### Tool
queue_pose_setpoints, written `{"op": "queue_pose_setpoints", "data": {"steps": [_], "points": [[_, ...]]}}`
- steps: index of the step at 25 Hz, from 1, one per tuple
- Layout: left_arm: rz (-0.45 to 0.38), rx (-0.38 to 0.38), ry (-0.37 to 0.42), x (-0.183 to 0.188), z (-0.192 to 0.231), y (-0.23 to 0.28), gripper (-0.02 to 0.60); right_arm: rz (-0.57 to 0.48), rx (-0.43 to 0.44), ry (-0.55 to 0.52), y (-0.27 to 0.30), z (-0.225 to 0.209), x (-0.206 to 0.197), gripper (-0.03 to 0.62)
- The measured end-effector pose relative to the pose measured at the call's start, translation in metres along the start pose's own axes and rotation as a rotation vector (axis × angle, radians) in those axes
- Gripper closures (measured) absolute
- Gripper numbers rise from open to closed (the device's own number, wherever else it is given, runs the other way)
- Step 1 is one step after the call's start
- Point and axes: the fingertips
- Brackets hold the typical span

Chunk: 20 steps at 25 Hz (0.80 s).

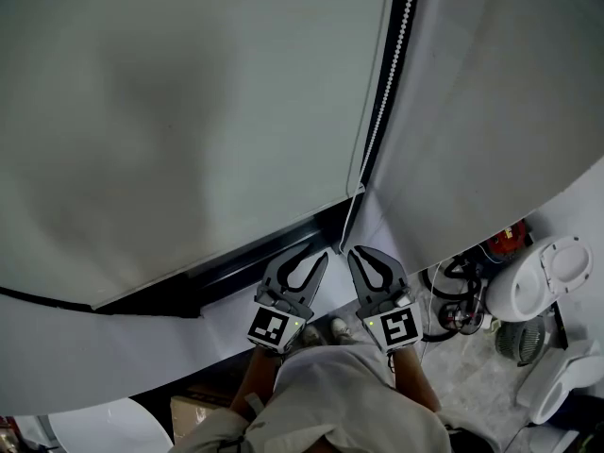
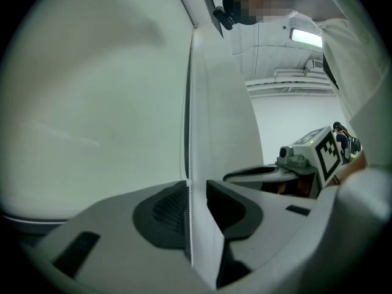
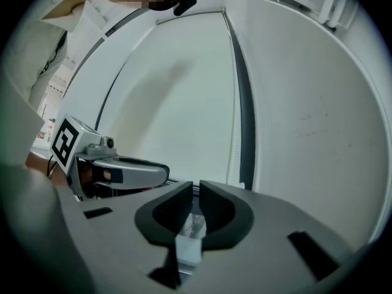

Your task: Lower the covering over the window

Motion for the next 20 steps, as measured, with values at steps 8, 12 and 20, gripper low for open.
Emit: {"op": "queue_pose_setpoints", "data": {"steps": [8, 12, 20], "points": [[-0.023, -0.023, 0.001, 0.007, -0.005, 0.002, 0.482, -0.016, -0.026, -0.024, 0.0, -0.003, 0.009, 0.565], [-0.034, -0.034, 0.005, 0.012, -0.006, 0.005, 0.482, -0.024, -0.031, -0.03, 0.001, -0.003, 0.014, 0.565], [-0.047, -0.048, 0.01, 0.019, -0.009, 0.008, 0.482, -0.029, -0.049, -0.03, -0.001, -0.004, 0.018, 0.565]]}}
Point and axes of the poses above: the fingertips, and each gripper's own axes: y forward along the fingers, z to its left, x out of its top, and after that the axes turned 10 degrees about -z, right-handed
